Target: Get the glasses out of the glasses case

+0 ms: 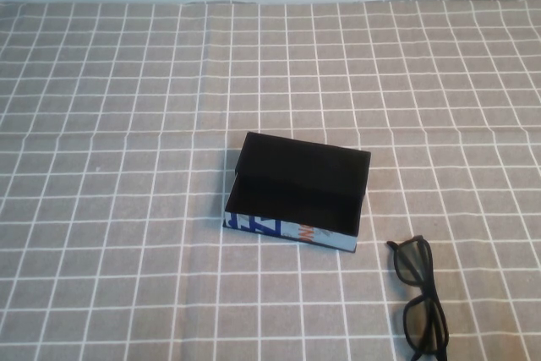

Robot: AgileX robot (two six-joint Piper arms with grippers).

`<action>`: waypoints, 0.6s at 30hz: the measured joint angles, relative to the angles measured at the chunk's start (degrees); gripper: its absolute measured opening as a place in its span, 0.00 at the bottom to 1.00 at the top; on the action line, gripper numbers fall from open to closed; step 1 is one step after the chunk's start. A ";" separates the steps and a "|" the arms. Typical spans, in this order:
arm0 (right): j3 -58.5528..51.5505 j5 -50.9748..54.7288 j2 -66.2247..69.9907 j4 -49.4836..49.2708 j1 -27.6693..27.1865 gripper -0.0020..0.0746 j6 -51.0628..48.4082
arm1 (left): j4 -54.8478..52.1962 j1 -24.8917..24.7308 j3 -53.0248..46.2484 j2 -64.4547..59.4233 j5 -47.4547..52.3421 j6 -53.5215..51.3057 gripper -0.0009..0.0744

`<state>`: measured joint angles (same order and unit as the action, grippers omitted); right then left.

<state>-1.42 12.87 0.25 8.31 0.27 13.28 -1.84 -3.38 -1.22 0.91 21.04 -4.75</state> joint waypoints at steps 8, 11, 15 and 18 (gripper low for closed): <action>-0.23 4.88 -0.66 -2.22 0.00 0.00 -0.09 | 0.00 0.00 0.00 0.00 0.00 0.00 0.01; -0.23 5.00 -0.66 -2.32 0.00 0.00 -0.25 | 0.00 0.00 0.00 0.00 0.00 0.00 0.01; -0.23 5.00 -0.66 -5.90 0.00 0.00 -5.95 | 0.00 0.00 0.00 0.00 0.00 0.00 0.01; -0.23 5.00 -0.66 -8.31 0.00 0.00 -9.48 | 0.00 0.00 0.00 0.00 0.00 0.00 0.01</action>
<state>-1.65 17.87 -0.41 0.00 0.27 3.80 -1.84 -3.38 -1.22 0.91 21.04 -4.75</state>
